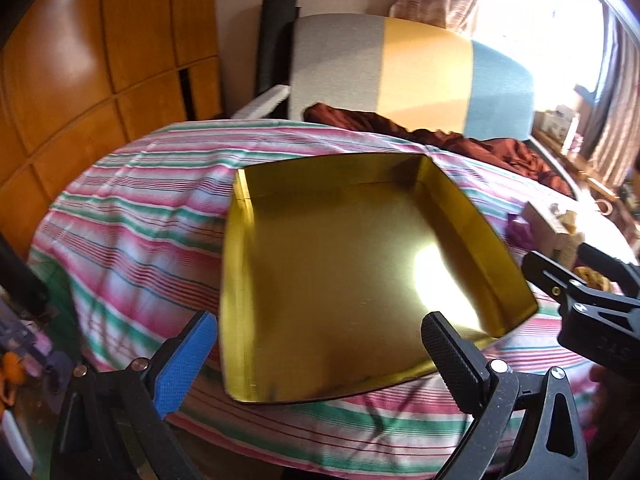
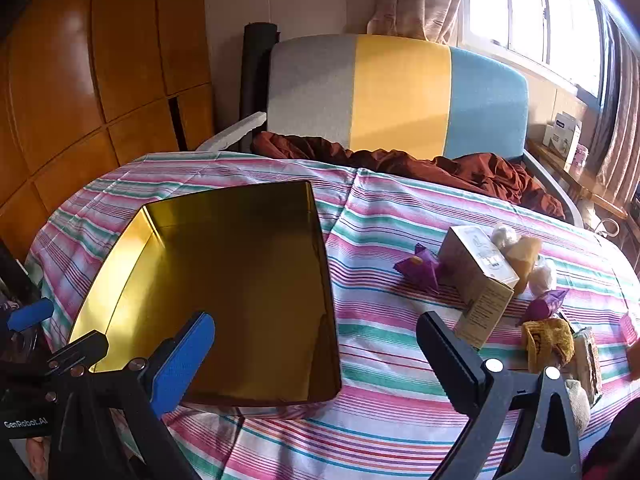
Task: Organize objects
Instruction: 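Move the left tool to the pile and grasp the green-white medicine box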
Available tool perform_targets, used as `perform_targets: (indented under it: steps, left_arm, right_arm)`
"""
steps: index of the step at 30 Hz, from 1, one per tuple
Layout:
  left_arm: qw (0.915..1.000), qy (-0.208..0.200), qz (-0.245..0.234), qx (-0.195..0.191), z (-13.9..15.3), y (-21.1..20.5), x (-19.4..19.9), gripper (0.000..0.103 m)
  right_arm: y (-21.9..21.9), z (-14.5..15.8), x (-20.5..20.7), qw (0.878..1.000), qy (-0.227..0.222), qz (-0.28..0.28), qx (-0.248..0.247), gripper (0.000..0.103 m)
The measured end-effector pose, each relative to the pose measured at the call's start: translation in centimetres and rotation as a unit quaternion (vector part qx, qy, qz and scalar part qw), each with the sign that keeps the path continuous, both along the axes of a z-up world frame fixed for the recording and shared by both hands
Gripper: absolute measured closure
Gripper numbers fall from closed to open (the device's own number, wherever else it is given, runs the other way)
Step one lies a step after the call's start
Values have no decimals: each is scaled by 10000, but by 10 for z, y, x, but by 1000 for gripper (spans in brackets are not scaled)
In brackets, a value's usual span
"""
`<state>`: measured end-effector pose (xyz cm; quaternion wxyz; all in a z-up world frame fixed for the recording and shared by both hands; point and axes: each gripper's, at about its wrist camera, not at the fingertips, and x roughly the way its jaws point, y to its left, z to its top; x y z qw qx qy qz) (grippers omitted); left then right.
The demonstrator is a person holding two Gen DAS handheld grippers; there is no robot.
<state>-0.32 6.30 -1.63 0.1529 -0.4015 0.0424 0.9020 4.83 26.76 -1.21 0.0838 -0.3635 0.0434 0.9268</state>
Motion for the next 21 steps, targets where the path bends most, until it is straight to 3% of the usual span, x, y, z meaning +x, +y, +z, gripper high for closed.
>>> perform_targets:
  steps: [4, 11, 14, 18, 21]
  left_arm:
    - [9995, 74, -268, -166, 2, 20, 3, 0]
    - [9948, -158, -1004, -20, 3, 59, 4, 0]
    - [9902, -271, -1332, 310, 9, 75, 2, 0]
    - [9816, -125, -1867, 383, 20, 105, 11, 0]
    - [9730, -232, -2243, 494, 23, 131, 12, 0]
  right_arm:
    - [33, 5, 9, 9996, -49, -248, -140, 0]
    - [129, 18, 39, 9921, -66, -1172, -453, 0]
    - [181, 21, 55, 9823, -20, -1763, -630, 0]
    - [238, 13, 69, 9650, -41, -2377, -1105, 0]
    - [267, 4, 81, 9526, 124, -2687, -1420, 0]
